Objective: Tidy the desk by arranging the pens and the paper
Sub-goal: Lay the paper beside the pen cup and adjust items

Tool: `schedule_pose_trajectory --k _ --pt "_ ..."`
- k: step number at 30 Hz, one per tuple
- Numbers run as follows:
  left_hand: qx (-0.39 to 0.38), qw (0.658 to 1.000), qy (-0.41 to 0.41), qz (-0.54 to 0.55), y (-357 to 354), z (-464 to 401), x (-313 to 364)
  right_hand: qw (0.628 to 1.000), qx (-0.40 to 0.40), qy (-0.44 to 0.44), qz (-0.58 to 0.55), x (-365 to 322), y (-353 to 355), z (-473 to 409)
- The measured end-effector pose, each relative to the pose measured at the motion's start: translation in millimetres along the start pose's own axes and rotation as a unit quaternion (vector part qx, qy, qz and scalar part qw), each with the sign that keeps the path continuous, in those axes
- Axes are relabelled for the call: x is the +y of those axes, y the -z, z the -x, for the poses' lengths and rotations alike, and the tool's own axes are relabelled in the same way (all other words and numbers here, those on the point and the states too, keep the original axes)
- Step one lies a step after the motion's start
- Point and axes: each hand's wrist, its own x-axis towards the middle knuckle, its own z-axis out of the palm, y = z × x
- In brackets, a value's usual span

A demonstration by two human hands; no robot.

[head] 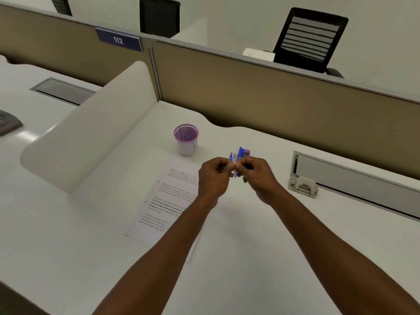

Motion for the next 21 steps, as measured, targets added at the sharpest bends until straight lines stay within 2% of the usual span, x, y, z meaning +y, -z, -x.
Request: schedule_pose_trajectory --k 7,12,18,21 --pt "0.077 0.996 -0.029 0.027 57 -92 37 0.997 -0.041 0.008 -0.069 -75 -45 -93" --pt "0.115 0.993 0.009 0.005 88 -151 30 0.995 -0.059 -0.030 -0.073 -91 -80 -151" --pt "0.122 0.989 0.018 -0.080 105 -188 -2 0.998 -0.026 -0.008 0.049 -72 -112 -195" --pt "0.114 0.981 0.003 -0.154 107 -194 -18 0.983 0.000 0.040 0.181 -61 -124 -203"
